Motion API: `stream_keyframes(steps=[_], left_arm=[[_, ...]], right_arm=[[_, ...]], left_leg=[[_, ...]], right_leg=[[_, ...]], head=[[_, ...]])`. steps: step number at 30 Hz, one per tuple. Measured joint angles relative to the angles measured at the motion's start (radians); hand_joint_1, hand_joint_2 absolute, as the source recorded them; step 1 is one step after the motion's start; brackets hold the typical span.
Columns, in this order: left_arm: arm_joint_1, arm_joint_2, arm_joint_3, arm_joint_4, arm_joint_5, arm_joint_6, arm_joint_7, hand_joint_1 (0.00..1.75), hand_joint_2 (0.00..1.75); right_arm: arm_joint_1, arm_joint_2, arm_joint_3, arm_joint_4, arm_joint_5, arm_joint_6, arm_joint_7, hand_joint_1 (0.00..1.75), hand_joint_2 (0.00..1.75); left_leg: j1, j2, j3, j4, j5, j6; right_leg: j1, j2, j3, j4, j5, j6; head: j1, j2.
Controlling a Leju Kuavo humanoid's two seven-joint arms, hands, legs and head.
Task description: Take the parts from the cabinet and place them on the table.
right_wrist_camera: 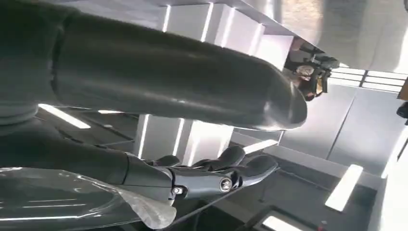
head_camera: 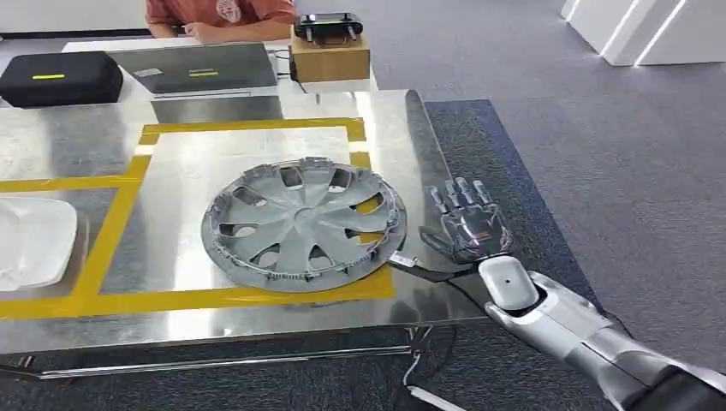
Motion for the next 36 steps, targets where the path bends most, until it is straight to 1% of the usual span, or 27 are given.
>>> stream_keyframes(steps=[4,11,14,18,23,24,27,29,32,34,35,36], left_arm=[[0.000,0.000,0.001,0.000,-0.006,0.000,-0.002,0.00,0.00],[-0.001,-0.002,0.006,0.000,-0.018,-0.002,-0.007,0.00,0.00],[-0.001,-0.003,0.008,0.000,-0.021,0.001,-0.014,0.00,0.00],[-0.001,-0.008,0.014,0.000,-0.021,0.012,-0.016,0.00,0.00],[-0.001,-0.011,0.024,0.000,-0.024,0.013,-0.016,0.00,0.00],[-0.001,-0.011,0.025,0.000,-0.027,0.013,-0.016,0.00,0.00],[0.001,-0.011,0.029,0.000,-0.030,0.014,-0.016,0.00,0.00],[0.003,-0.011,0.032,0.000,-0.031,0.015,-0.016,0.00,0.00],[0.006,-0.010,0.034,0.000,-0.031,0.015,-0.016,0.00,0.00],[0.006,-0.011,0.034,0.001,-0.032,0.015,-0.016,0.00,0.00],[0.006,-0.013,0.034,0.001,-0.035,0.015,-0.016,0.00,0.00],[0.006,-0.016,0.034,0.001,-0.036,0.015,-0.017,0.00,0.00]], right_arm=[[0.000,-0.002,0.006,-0.017,0.000,-0.011,-0.008,0.00,0.00],[-0.005,-0.002,0.040,-0.058,0.001,-0.059,-0.011,0.00,0.00],[-0.006,-0.003,0.069,-0.096,0.001,-0.074,0.006,0.00,0.00],[0.006,-0.006,0.091,-0.165,0.001,-0.071,0.010,0.00,0.00],[0.029,-0.014,0.106,-0.234,0.002,-0.066,-0.005,0.00,0.00],[0.033,-0.014,0.110,-0.244,0.002,-0.066,-0.008,0.00,0.00],[0.044,-0.021,0.120,-0.270,0.002,-0.065,-0.008,0.00,0.00],[0.050,-0.026,0.126,-0.281,0.002,-0.065,-0.008,0.00,0.00],[0.056,-0.028,0.134,-0.293,0.002,-0.065,-0.008,0.00,0.00],[0.058,-0.030,0.135,-0.304,0.002,-0.065,-0.008,0.00,0.00],[0.060,-0.035,0.135,-0.307,0.002,-0.065,-0.008,0.00,0.00],[0.063,-0.041,0.135,-0.307,0.001,-0.064,-0.010,0.00,0.00]], left_leg=[[0.000,0.000,0.000,0.000,0.000,0.000],[0.000,0.000,0.000,0.000,0.000,0.000],[0.000,0.000,0.000,0.000,0.000,0.000],[0.000,0.000,0.000,0.000,0.000,0.000],[0.000,0.000,0.000,0.000,0.000,0.000],[-0.002,0.000,-0.001,0.003,-0.001,0.001],[-0.003,0.000,-0.003,0.005,-0.002,0.003],[-0.003,0.000,-0.006,0.009,-0.002,0.004],[-0.005,0.000,-0.011,0.015,-0.003,0.012],[-0.007,-0.001,-0.015,0.015,0.007,0.023],[0.003,-0.001,-0.013,-0.004,0.018,0.030],[0.004,0.001,-0.014,-0.007,0.025,0.033]], right_leg=[[0.000,0.000,0.000,0.000,0.000,0.000],[0.000,0.000,0.000,0.000,0.000,0.000],[0.000,0.000,0.000,0.000,0.000,0.000],[0.000,0.000,0.000,0.000,0.000,0.000],[0.000,0.000,0.000,0.000,0.001,0.001],[-0.003,0.000,0.000,-0.002,0.002,0.002],[-0.003,0.000,-0.001,-0.001,0.003,0.004],[-0.004,0.000,-0.002,-0.001,0.004,0.007],[-0.005,-0.001,-0.003,-0.002,0.008,0.013],[-0.006,-0.003,-0.002,-0.005,0.019,0.024],[-0.005,0.001,-0.007,-0.002,0.010,0.028],[-0.007,0.018,-0.020,0.010,-0.014,0.032]], head=[[0.000,0.000],[0.000,0.000],[0.000,0.000],[0.000,0.000],[0.000,0.000],[0.000,0.000],[0.000,0.000],[0.000,0.000],[0.000,0.000],[-0.001,0.000],[0.000,0.000],[0.001,0.000]])
